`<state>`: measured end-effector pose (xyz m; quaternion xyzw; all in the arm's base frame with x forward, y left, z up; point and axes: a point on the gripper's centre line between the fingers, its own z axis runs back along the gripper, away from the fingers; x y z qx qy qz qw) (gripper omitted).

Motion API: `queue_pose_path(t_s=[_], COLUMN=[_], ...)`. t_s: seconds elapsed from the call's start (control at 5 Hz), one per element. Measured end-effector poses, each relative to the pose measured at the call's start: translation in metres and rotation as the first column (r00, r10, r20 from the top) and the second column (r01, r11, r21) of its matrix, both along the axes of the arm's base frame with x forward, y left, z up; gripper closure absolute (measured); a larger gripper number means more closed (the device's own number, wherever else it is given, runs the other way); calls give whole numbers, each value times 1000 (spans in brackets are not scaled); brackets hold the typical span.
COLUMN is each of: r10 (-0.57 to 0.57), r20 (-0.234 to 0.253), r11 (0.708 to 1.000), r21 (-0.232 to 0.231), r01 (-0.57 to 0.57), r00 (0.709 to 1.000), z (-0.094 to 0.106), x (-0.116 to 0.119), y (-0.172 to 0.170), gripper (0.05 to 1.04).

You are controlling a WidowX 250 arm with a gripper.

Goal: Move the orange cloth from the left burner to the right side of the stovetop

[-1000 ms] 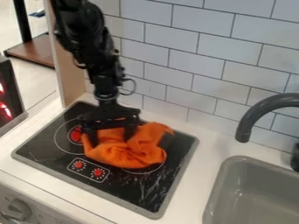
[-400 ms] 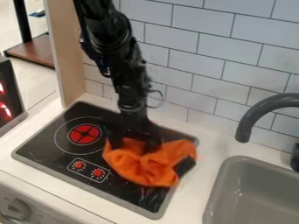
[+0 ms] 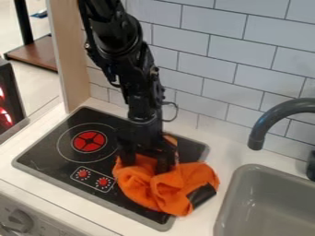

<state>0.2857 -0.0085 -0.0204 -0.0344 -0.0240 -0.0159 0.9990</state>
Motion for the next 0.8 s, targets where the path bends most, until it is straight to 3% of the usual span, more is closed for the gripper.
queue_pose_path(t_s=[0.4, 0.6, 0.8], r10=[-14, -9, 1], r20=[55, 115, 144], r11=[1000, 1000, 1000], r21=[-18, -17, -25], r01=[15, 11, 2], r00=[998, 993, 990], z=[28, 53, 70], x=[2, 2, -5], y=[5, 10, 15], gripper=[85, 85, 85])
